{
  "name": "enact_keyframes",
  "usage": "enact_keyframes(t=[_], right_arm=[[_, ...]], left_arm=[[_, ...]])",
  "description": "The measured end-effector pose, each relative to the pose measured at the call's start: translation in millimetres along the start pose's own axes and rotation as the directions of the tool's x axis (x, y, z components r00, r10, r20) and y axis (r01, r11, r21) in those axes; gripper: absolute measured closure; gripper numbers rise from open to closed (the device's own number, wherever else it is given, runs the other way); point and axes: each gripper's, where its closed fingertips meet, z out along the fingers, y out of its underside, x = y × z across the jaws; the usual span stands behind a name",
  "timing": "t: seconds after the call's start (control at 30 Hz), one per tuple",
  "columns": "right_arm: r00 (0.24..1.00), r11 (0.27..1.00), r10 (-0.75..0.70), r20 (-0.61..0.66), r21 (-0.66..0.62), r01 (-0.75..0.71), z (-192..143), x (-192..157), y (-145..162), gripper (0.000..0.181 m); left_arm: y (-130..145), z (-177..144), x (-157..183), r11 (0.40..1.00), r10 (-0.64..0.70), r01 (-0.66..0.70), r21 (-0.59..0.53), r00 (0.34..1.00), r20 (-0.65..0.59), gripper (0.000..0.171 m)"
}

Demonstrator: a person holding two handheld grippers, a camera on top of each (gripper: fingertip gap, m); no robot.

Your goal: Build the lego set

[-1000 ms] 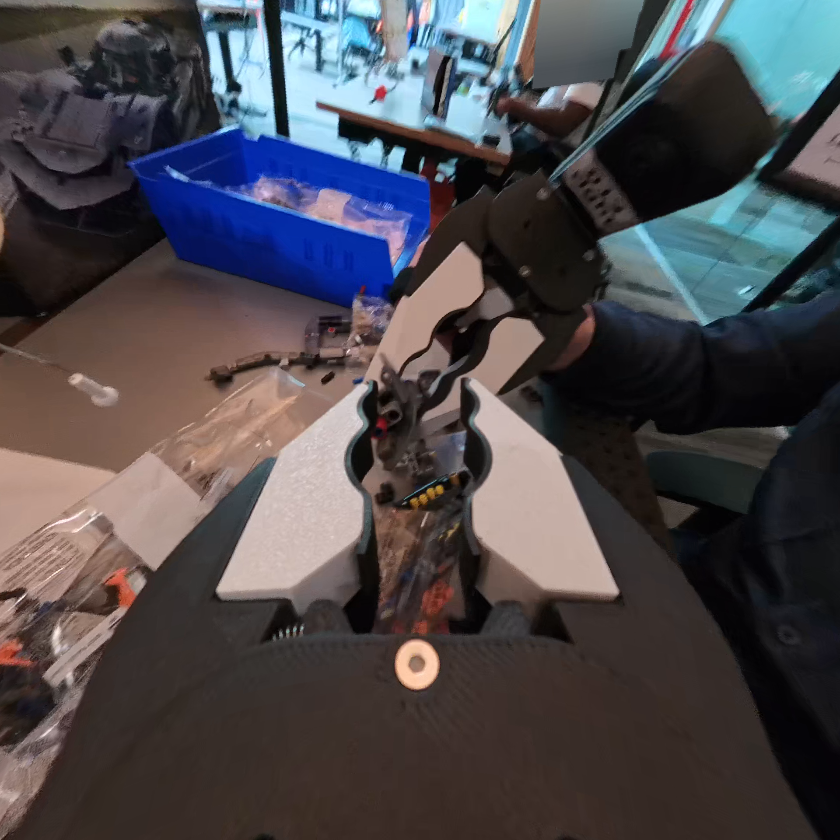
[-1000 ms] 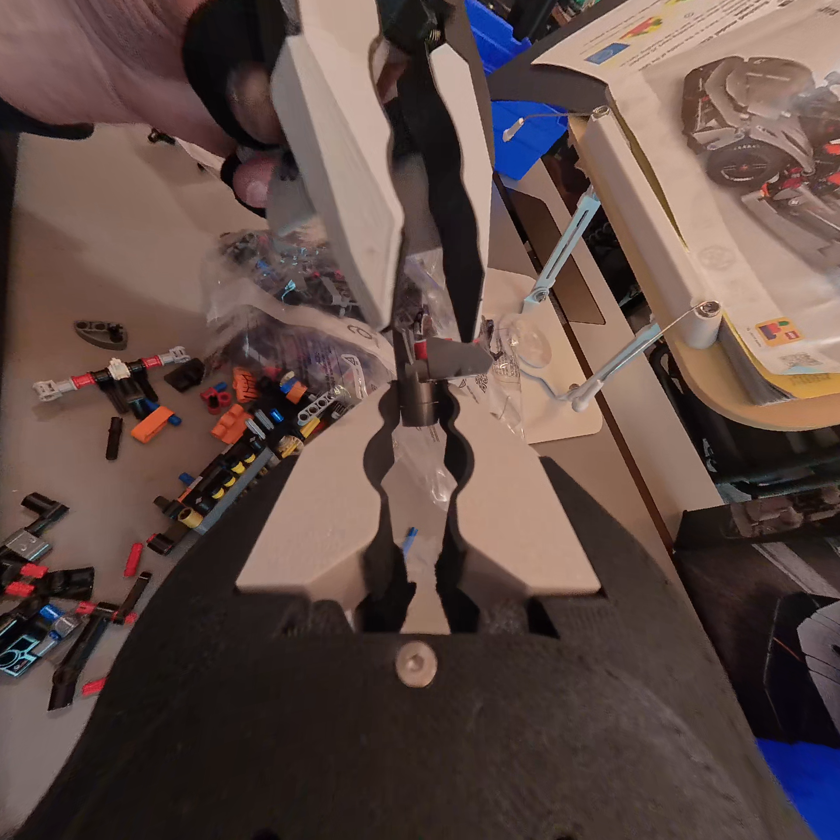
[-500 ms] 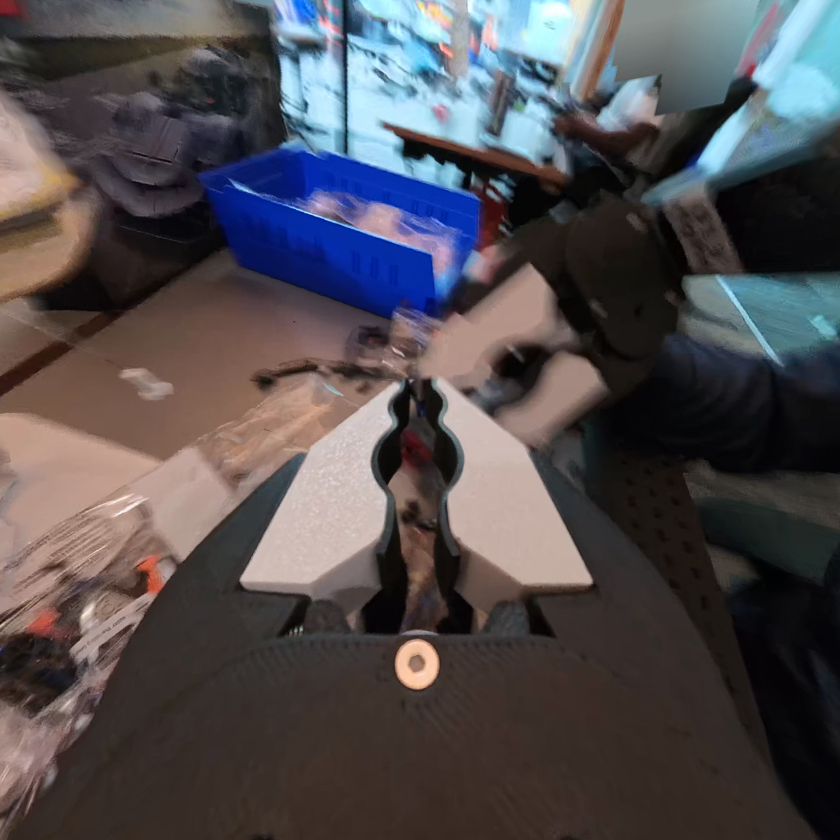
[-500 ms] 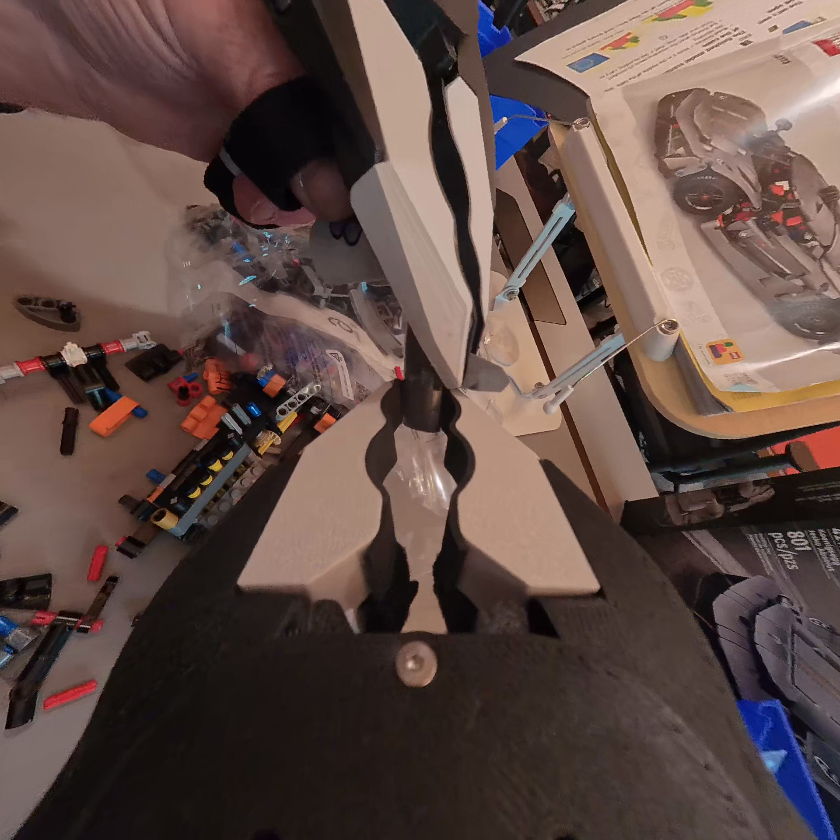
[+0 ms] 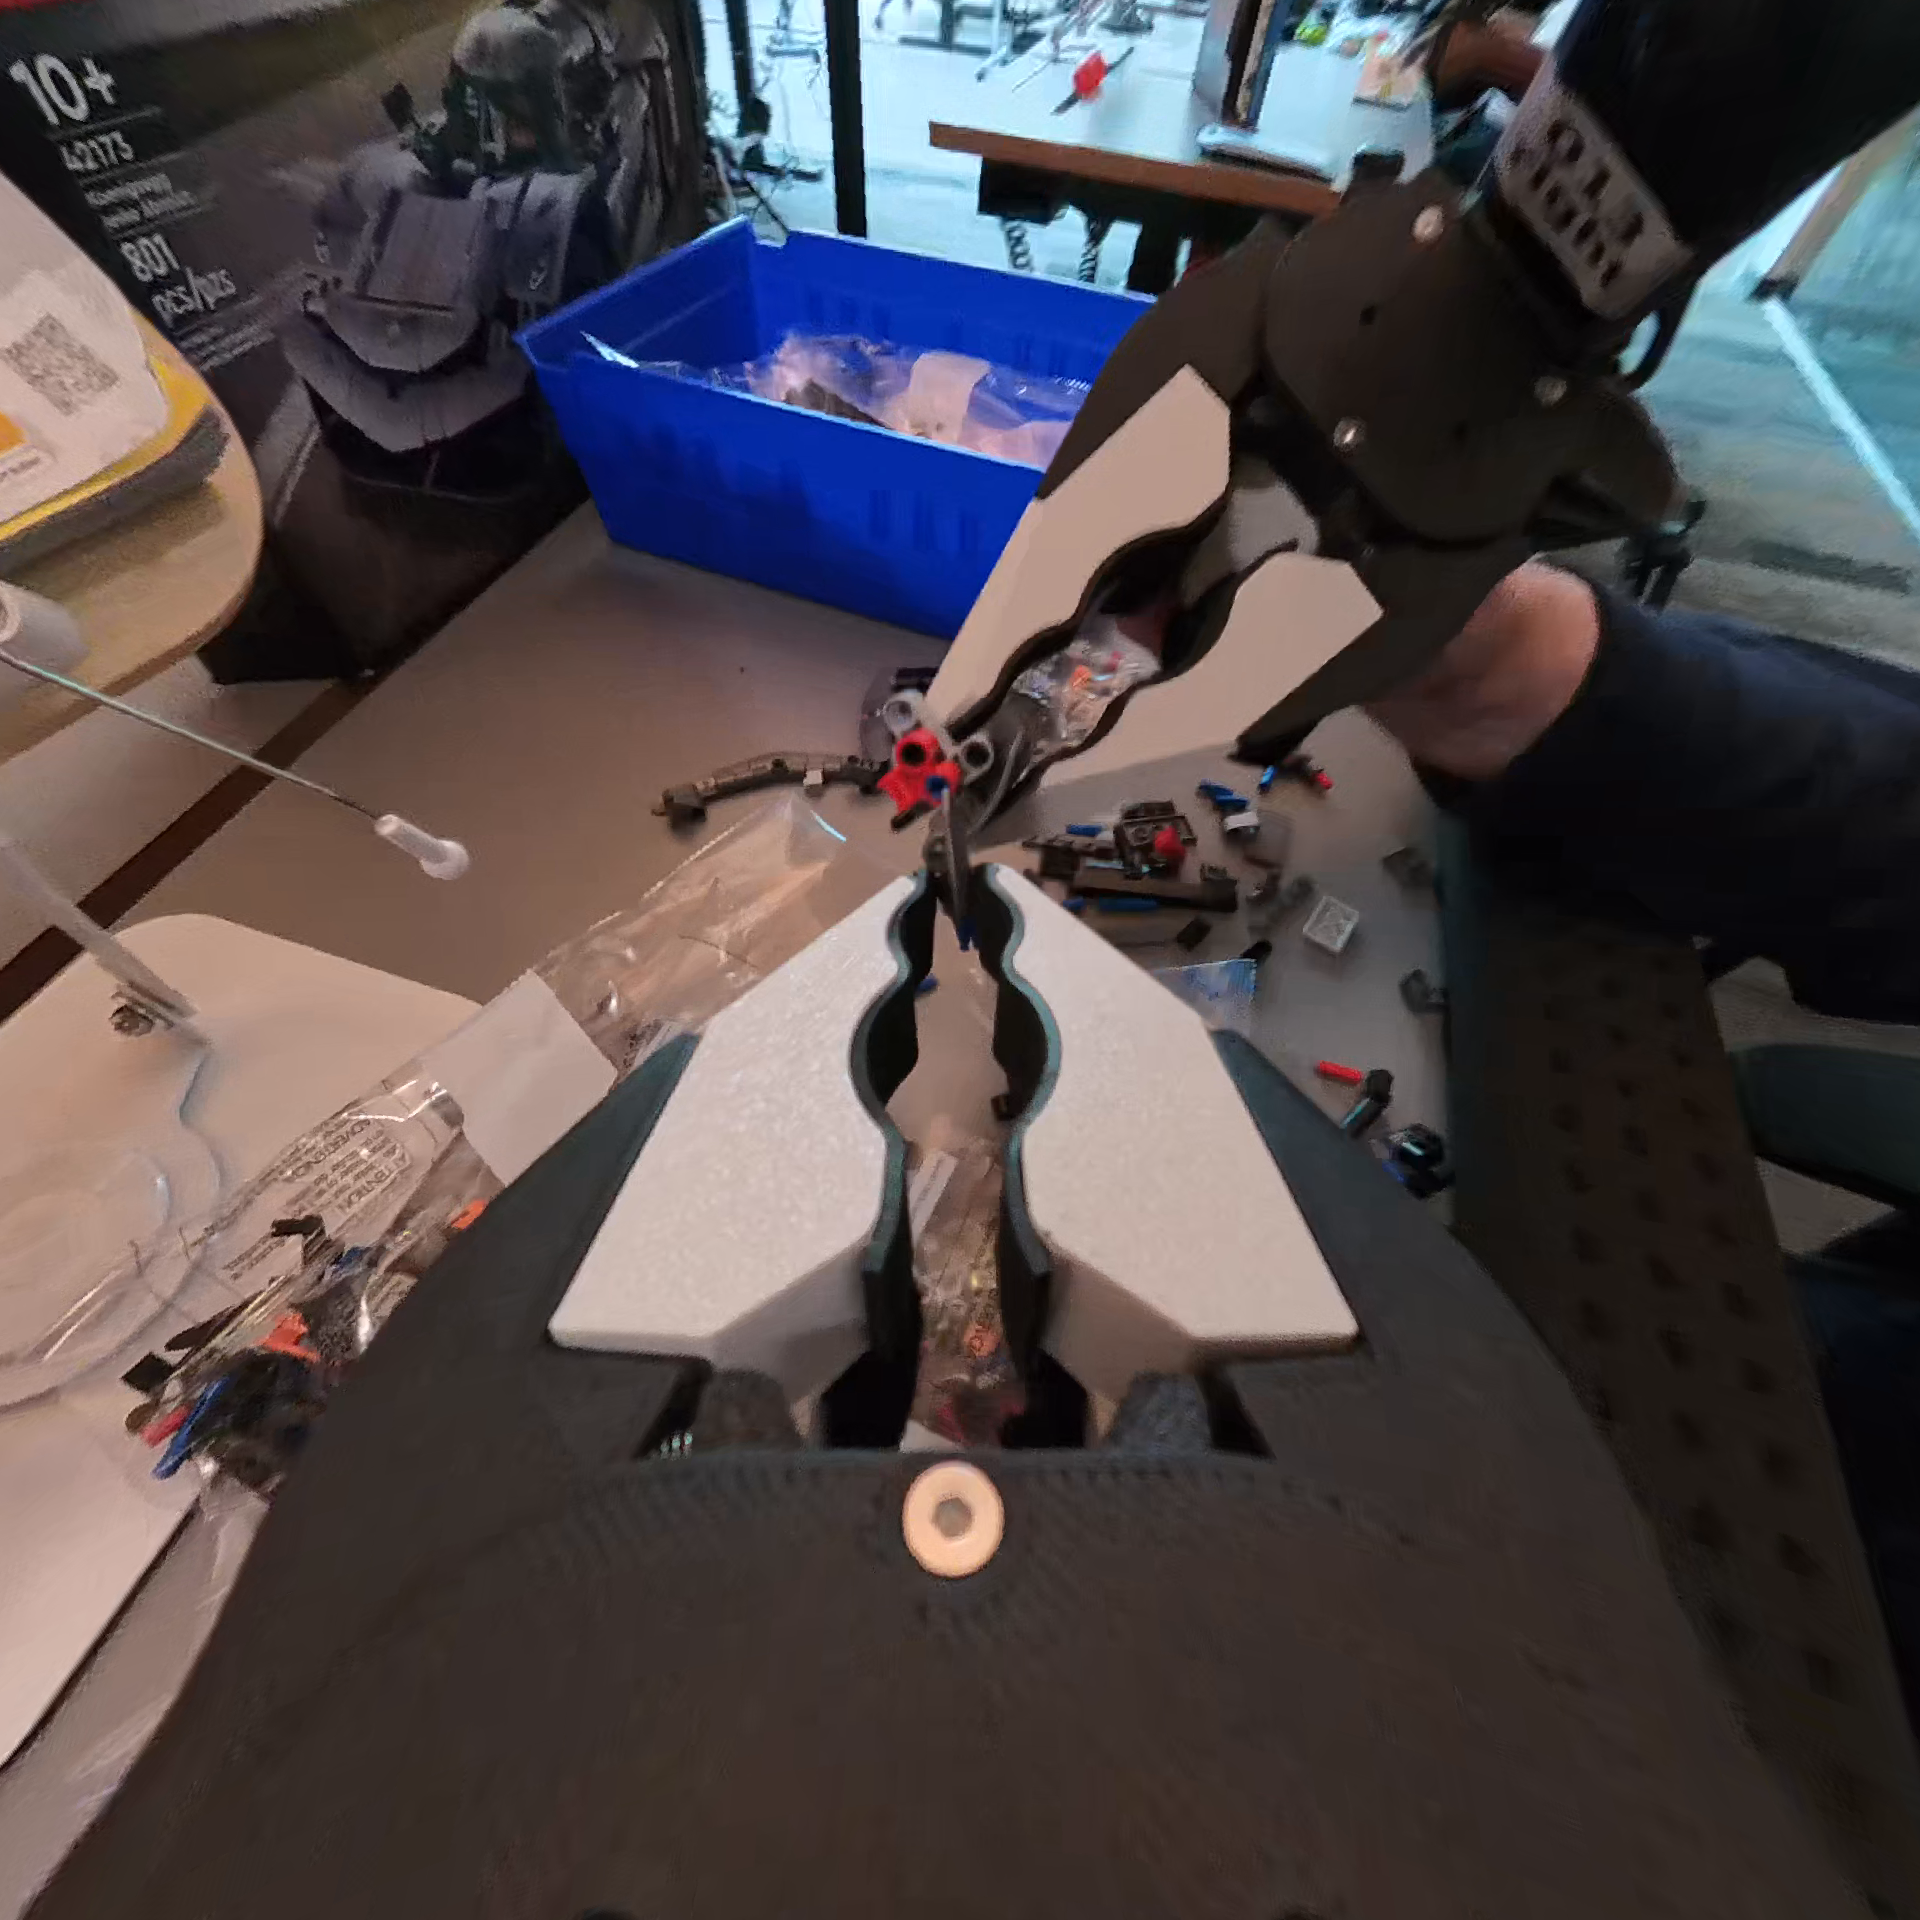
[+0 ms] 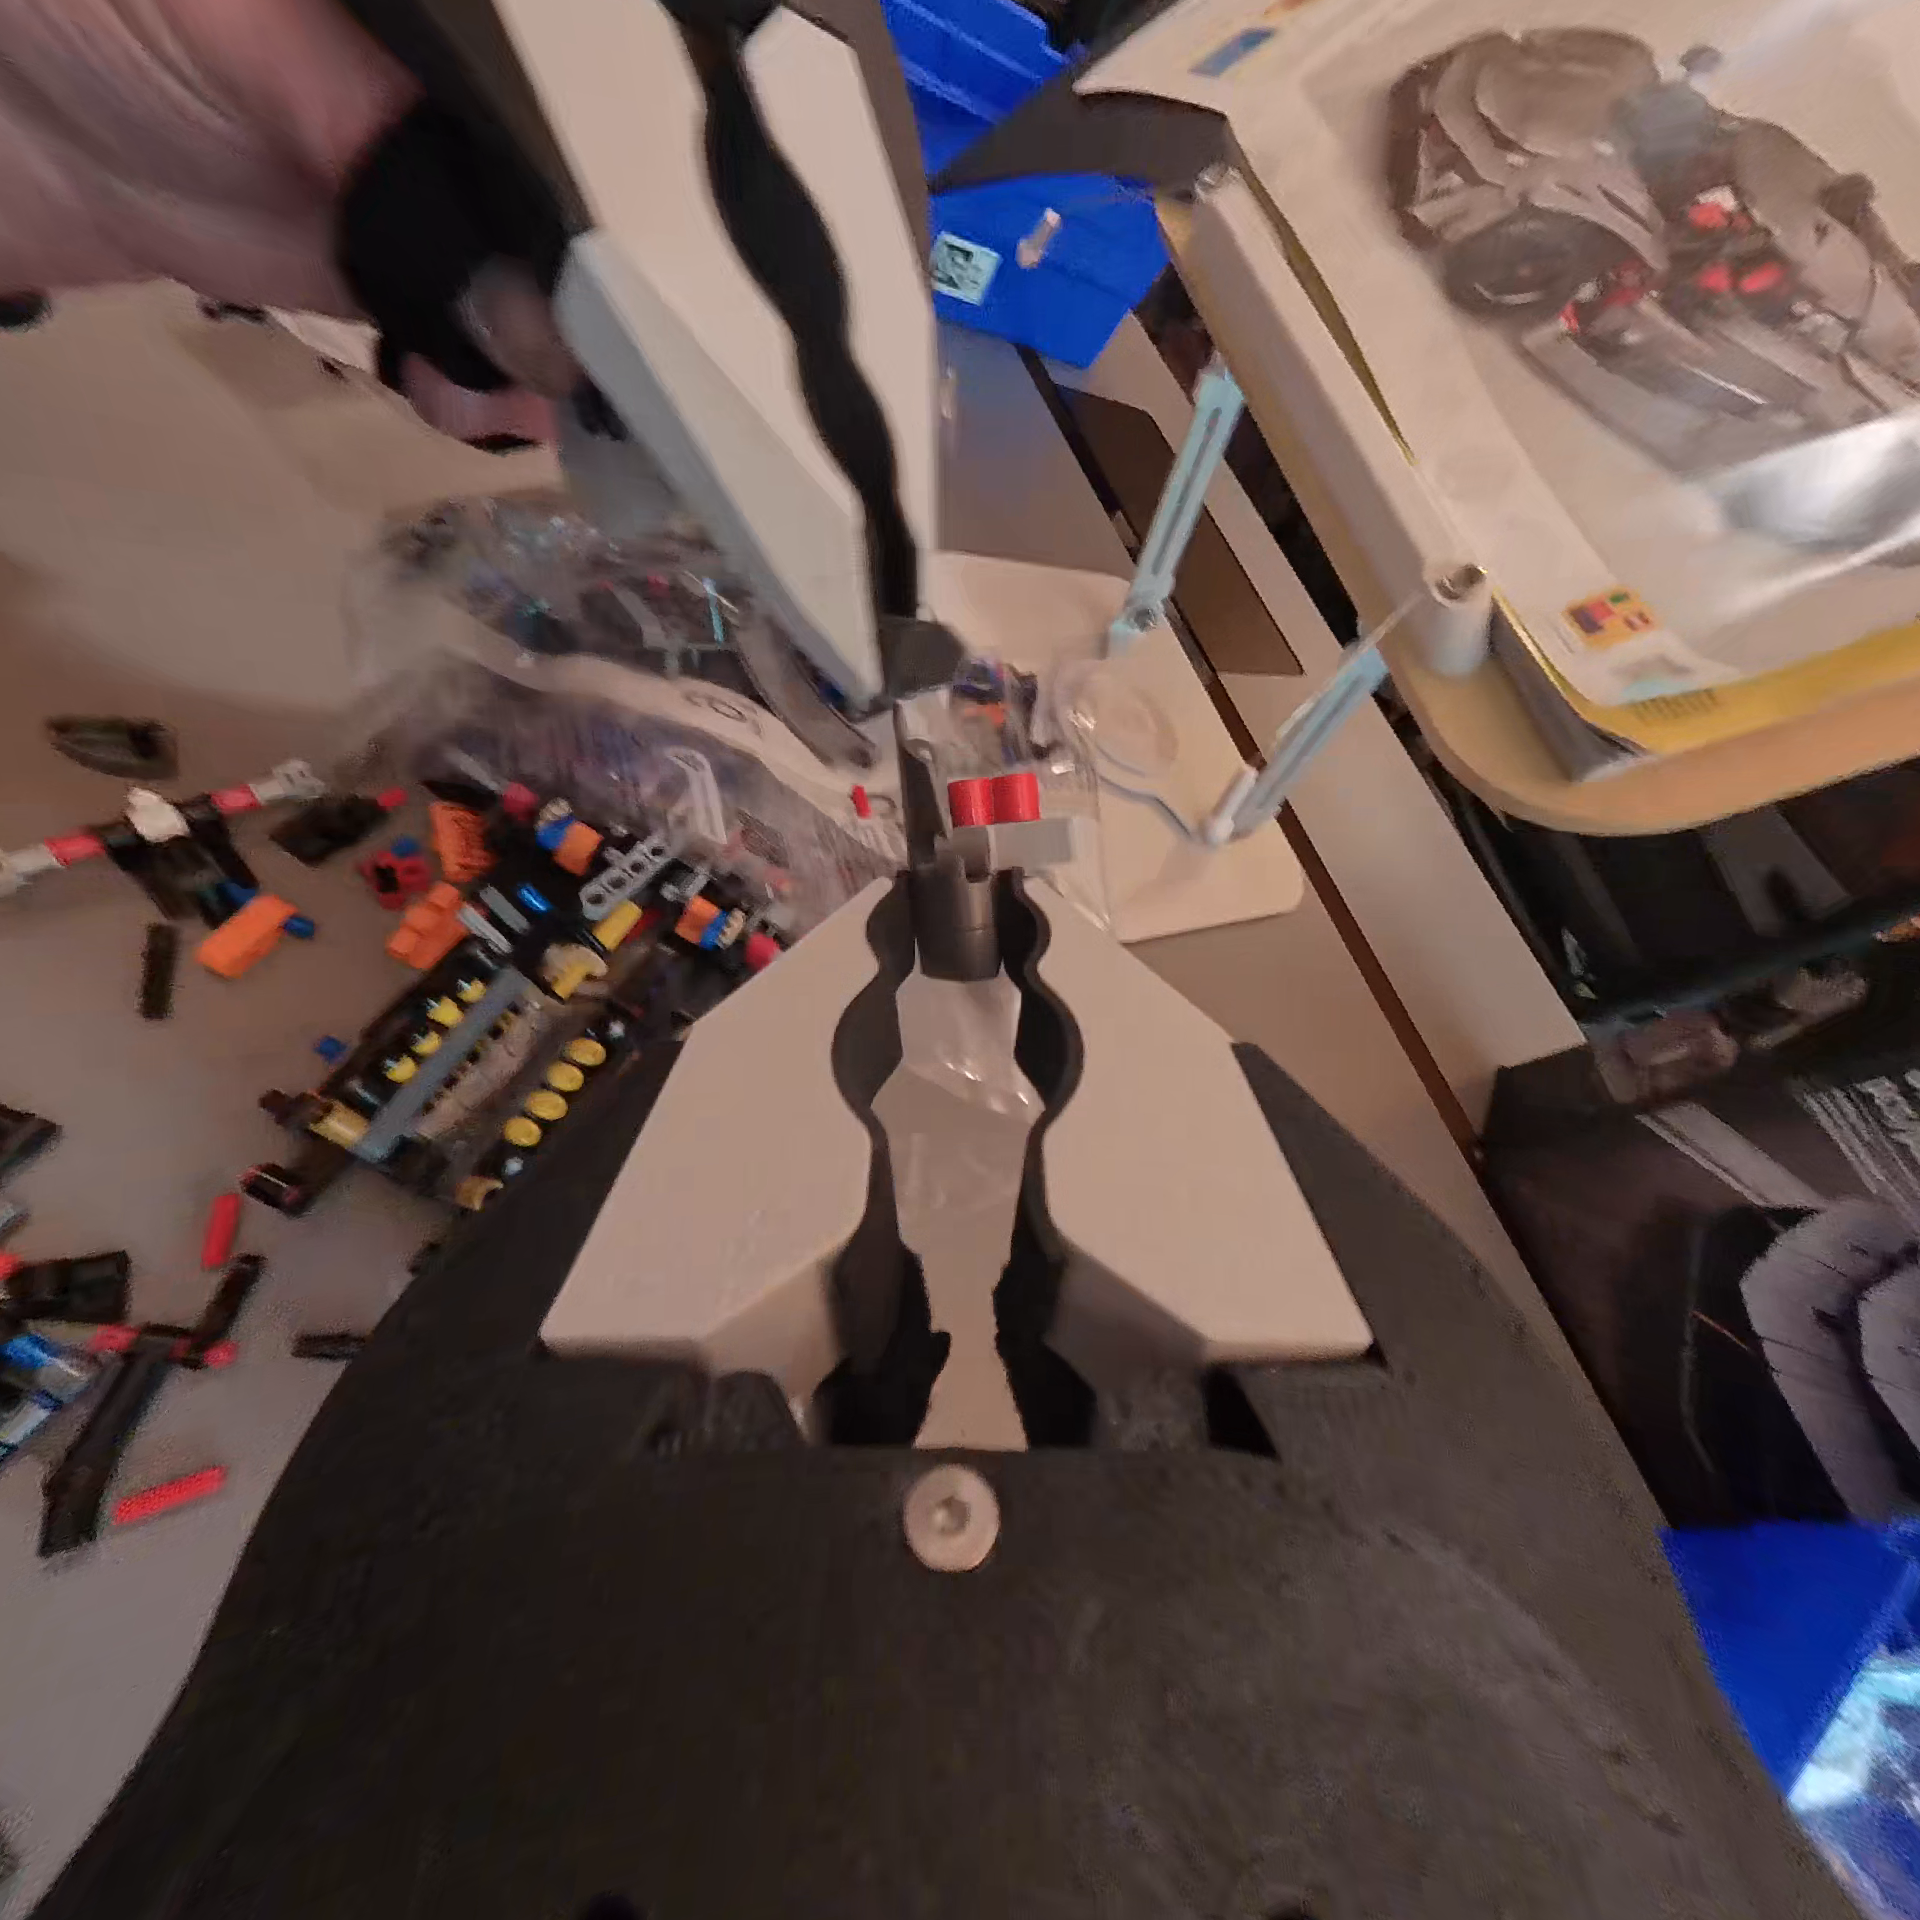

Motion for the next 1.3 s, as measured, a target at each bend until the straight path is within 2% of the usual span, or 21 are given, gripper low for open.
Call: enact_keyframes(t=[0.27, 0.37, 0.43, 0.63, 0.73, 0.83, 0.93, 1.13, 1.3], right_arm=[[0.993, 0.993, 0.119, -0.015, 0.004, -0.119, -11, 21, 12, 0.167], [0.996, 0.996, 0.09, -0.014, -0.019, -0.091, -8, 17, 13, 0.167], [0.996, 0.996, 0.086, -0.011, -0.025, -0.086, -6, 15, 14, 0.167], [0.992, 0.992, 0.127, 0.012, 0.006, -0.127, -10, 17, 12, 0.167], [0.987, 0.987, 0.155, 0.034, 0.031, -0.157, -12, 17, 10, 0.167], [0.978, 0.978, 0.191, 0.09, 0.067, -0.197, -13, 13, 5, 0.167], [0.975, 0.979, 0.172, 0.14, 0.082, -0.185, -12, 5, 3, 0.167], [0.968, 0.983, 0.128, 0.215, 0.101, -0.152, -10, -12, -3, 0.168], [0.958, 0.983, 0.114, 0.263, 0.109, -0.147, -10, -21, -5, 0.167]], left_arm=[[40, 33, 4, 0.967, 0.107, -0.096, -0.238, 0.994, 0.035, 0.166], [58, 36, -22, 0.926, 0.198, -0.124, -0.355, 0.964, 0.178, 0.166], [63, 32, -32, 0.913, 0.216, -0.113, -0.391, 0.949, 0.229, 0.166], [59, 21, -49, 0.934, 0.162, -0.049, -0.353, 0.941, 0.298, 0.151], [45, 18, -44, 0.957, 0.16, -0.079, -0.281, 0.947, 0.28, 0.15], [30, 15, -36, 0.959, 0.226, -0.164, -0.231, 0.936, 0.271, 0.141], [18, 15, -24, 0.952, 0.284, -0.242, -0.186, 0.926, 0.249, 0.141], [9, 14, -12, 0.942, 0.331, -0.306, -0.141, 0.919, 0.215, 0.142], [14, 17, -6, 0.928, 0.362, -0.335, -0.164, 0.915, 0.177, 0.149]])
